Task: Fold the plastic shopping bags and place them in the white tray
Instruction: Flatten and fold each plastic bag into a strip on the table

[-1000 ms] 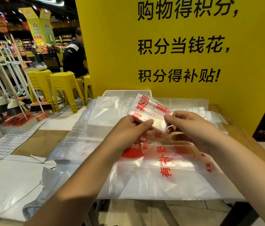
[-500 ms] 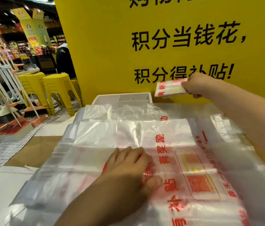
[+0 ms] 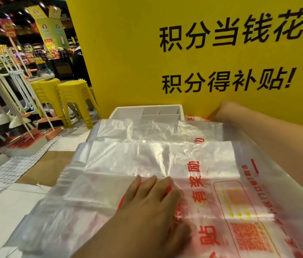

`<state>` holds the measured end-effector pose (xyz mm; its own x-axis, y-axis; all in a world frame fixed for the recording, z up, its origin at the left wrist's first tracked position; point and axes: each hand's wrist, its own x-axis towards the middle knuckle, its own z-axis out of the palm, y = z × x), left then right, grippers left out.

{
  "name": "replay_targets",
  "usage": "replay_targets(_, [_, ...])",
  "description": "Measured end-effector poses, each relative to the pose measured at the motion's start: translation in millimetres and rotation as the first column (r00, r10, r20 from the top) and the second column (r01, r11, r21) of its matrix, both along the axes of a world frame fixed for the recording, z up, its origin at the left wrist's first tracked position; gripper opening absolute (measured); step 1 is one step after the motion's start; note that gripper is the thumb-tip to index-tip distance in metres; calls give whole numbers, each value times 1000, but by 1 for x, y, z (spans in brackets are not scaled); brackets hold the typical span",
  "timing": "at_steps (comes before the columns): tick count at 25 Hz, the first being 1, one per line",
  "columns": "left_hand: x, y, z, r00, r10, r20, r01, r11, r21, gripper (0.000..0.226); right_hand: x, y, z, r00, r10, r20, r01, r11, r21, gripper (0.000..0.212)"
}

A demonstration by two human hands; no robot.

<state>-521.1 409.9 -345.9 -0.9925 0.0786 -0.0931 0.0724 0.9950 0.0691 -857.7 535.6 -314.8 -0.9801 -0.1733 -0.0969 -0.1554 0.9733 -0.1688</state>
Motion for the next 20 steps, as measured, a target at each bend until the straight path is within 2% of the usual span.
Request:
replay_targets(3, [2, 2, 4, 1000, 11, -13, -10, 998, 58, 62, 7, 13, 9, 996, 6, -91, -21, 985, -173, 34])
replay_targets(6, [6, 3, 1, 997, -8, -76, 15, 996, 89, 58, 37, 33, 41, 959, 21, -284, -123, 929, -348, 27])
replay_targets(8, [8, 5, 3, 996, -9, -87, 20, 992, 124, 56, 85, 46, 64, 905, 79, -419, -252, 893, -374, 33])
replay_targets(10, [5, 7, 4, 995, -6, -103, 23, 986, 165, 52, 155, 56, 71, 832, 233, -503, -419, 859, -294, 31])
replay_targets(13, [6, 11, 3, 981, 15, -191, 19, 985, 174, 40, 271, 82, 40, 745, 528, -407, -629, 759, -169, 22])
replay_targets(15, [5, 11, -2, 973, 45, -224, -5, 984, 179, 32, 324, 102, 11, 687, 651, -323, -715, 686, -138, 29])
replay_targets(18, [7, 10, 4, 972, 35, -233, -3, 991, 135, 31, 356, 120, -19, 698, 702, -143, -715, 694, -85, 60])
replay_targets(20, [24, 7, 11, 967, -6, -254, 34, 994, 106, 44, 362, 125, -27, 711, 695, -111, -700, 714, -12, 83])
